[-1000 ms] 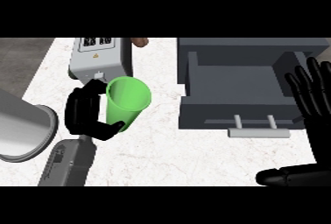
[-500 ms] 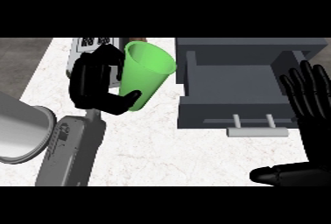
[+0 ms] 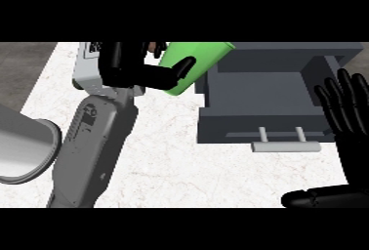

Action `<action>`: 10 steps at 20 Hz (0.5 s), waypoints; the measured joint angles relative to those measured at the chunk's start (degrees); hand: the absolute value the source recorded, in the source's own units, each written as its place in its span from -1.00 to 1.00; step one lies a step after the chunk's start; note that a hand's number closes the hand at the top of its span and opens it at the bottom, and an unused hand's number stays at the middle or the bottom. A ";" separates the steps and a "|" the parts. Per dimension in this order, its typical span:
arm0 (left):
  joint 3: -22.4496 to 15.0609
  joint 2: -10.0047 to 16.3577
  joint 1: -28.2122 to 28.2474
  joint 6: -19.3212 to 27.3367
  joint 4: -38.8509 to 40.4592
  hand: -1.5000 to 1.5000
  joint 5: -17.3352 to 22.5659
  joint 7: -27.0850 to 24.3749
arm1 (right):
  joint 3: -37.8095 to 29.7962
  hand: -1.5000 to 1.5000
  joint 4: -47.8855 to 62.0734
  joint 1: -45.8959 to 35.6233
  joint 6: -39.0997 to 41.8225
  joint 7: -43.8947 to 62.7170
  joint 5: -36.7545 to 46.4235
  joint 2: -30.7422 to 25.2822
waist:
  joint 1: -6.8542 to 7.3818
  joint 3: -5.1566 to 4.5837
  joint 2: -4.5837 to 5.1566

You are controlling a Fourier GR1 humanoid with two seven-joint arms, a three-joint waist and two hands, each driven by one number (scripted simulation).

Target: Pick up the cup, place it into the drawer and close the drawer

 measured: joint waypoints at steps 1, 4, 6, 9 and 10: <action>-0.98 -0.02 -0.82 0.75 0.94 1.00 0.01 -0.10 | 0.47 -1.00 -0.24 0.09 -0.10 -0.11 0.39 0.25 | -0.02 0.01 0.00; -2.22 -0.06 -4.17 2.34 4.11 1.00 -0.07 0.56 | -0.02 -1.00 0.83 0.99 0.65 -1.97 0.39 0.22 | -0.08 0.01 0.02; -2.67 -0.07 -7.31 3.33 8.31 1.00 0.47 -0.01 | -1.16 -1.00 2.89 -0.29 0.97 -2.76 -0.14 -0.26 | -0.24 0.01 0.11; -4.64 -0.08 -10.74 5.85 12.95 1.00 1.39 -0.54 | -2.93 -1.00 3.93 -2.41 1.37 -1.58 -1.67 -1.69 | -0.35 0.01 0.13; -4.76 -0.08 -12.31 6.35 15.01 1.00 1.82 -0.80 | -2.83 -1.00 3.87 -2.66 1.24 -1.22 -1.70 -1.66 | -0.43 0.02 0.15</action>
